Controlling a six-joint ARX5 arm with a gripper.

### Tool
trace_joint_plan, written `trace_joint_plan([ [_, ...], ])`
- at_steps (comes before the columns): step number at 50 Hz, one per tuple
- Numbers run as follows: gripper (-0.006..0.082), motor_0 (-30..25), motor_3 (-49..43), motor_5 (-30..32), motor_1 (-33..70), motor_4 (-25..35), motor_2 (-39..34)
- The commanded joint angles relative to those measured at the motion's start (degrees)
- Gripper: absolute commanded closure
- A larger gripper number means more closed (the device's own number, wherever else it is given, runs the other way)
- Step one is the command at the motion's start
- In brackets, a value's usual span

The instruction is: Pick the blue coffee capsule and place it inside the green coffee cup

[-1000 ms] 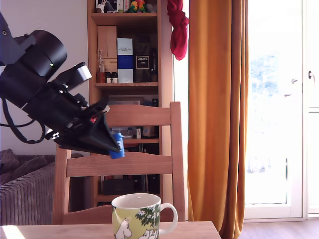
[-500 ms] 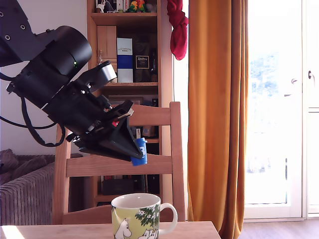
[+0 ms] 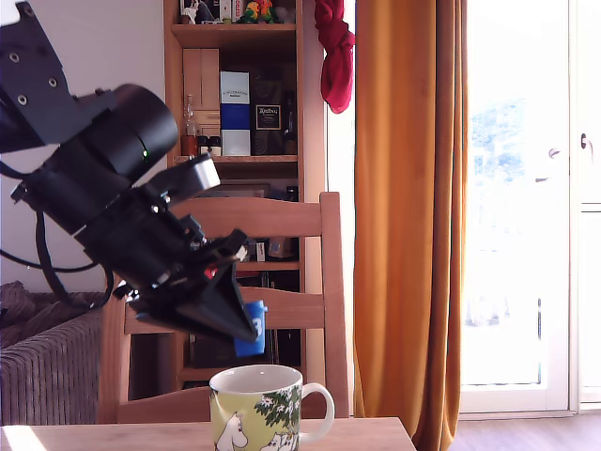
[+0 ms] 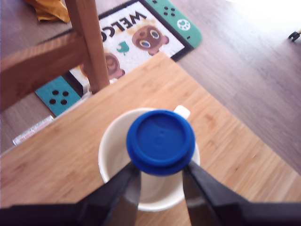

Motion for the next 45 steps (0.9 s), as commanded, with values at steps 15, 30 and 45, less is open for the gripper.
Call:
trace_joint_plan([
  [15,0.0589,0.0,-1.3,0.3,1.8,-0.4,-0.7],
  [30,0.0579,0.0,-3.4,-0.1,1.8,-0.4,-0.7],
  [45,0.0444,0.0,-3.2,-0.1,1.8,-0.4,-0.7],
])
